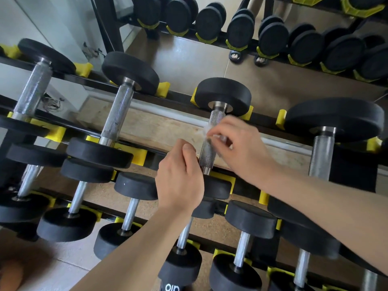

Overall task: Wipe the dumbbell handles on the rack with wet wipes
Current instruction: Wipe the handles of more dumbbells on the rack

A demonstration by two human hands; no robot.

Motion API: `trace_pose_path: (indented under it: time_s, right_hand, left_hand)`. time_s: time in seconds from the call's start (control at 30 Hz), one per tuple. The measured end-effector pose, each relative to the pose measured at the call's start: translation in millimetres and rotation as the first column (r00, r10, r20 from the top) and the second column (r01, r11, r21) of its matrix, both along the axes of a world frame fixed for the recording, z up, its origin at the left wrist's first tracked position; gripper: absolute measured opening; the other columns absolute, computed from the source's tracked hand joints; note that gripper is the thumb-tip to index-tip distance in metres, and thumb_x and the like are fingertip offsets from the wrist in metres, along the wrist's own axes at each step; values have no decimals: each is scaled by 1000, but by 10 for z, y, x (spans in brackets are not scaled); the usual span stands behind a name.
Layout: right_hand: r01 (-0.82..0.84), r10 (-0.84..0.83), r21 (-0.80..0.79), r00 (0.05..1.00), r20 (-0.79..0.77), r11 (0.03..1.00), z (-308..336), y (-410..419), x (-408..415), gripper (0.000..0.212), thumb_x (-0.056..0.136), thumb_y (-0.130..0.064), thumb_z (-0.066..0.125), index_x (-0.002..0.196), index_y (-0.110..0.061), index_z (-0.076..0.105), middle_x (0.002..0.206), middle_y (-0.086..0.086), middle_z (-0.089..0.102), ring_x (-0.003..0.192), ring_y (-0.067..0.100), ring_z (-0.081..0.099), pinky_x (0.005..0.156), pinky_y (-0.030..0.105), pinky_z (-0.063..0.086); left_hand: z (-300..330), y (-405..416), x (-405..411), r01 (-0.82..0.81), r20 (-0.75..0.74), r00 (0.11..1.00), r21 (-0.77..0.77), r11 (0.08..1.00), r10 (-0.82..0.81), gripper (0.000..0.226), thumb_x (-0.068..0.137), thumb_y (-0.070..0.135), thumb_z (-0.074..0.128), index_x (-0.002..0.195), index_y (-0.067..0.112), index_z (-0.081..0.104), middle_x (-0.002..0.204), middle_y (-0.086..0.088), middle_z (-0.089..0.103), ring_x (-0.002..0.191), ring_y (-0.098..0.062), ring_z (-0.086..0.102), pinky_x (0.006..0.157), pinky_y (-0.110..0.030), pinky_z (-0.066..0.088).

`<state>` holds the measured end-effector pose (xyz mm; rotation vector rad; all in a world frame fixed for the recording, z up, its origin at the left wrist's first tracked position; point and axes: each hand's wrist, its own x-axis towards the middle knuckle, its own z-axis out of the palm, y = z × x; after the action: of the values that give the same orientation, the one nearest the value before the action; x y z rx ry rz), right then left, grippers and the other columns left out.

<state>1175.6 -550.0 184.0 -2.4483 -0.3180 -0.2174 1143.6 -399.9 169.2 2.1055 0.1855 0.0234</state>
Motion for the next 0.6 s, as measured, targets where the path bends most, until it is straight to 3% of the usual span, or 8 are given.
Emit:
trace_pose_path:
  time_s: [0.2, 0.27, 0.37, 0.47, 0.6]
  right_hand:
    - [-172, 180, 54, 954, -240, 984, 62, -24, -151, 15, 87, -9, 70, 93, -20, 77, 85, -10, 63, 78, -3, 56, 70, 7, 39]
    - [-86, 91, 41, 988, -123, 995, 128, -80, 22, 12, 90, -11, 68, 93, -20, 76, 86, -9, 62, 77, -1, 56, 71, 10, 41]
    - [91, -93, 26, 992, 84, 996, 149, -110, 203, 8, 92, -9, 66, 93, -13, 73, 91, -5, 56, 80, -5, 50, 74, 5, 37]
    - [17, -16, 19, 1000, -20, 1000, 16, -21, 20, 11, 91, -9, 67, 98, -13, 74, 94, -10, 55, 82, -7, 51, 77, 2, 36]
    - [-143, 148, 39, 969, -198, 989, -15, 26, -208, 17, 88, -7, 68, 94, -19, 78, 86, -7, 61, 76, -2, 53, 70, 4, 36]
  left_hand:
    - [11, 2, -7, -8, -12, 1000, 14, 1000, 8, 34, 99, 32, 26, 81, 21, 53, 69, 5, 58, 69, -14, 56, 64, -48, 49]
    - [4, 3, 5, -5, -9, 1000, 6, 1000, 5, 35, 99, 32, 27, 81, 20, 54, 70, 5, 60, 69, -15, 57, 64, -48, 50]
    - [-12, -5, -1, 0, 7, 1000, -6, 1000, 0, 34, 100, 30, 28, 80, 20, 54, 69, 4, 60, 67, -14, 56, 61, -47, 50]
    - [-3, -3, -3, 2, 2, 1000, -2, 1000, -2, 35, 102, 30, 29, 81, 20, 54, 69, 4, 59, 66, -14, 56, 61, -46, 49]
    - [9, -8, 9, -4, -9, 1000, 9, 1000, 4, 34, 99, 31, 28, 80, 20, 53, 68, 5, 57, 67, -13, 54, 63, -46, 48]
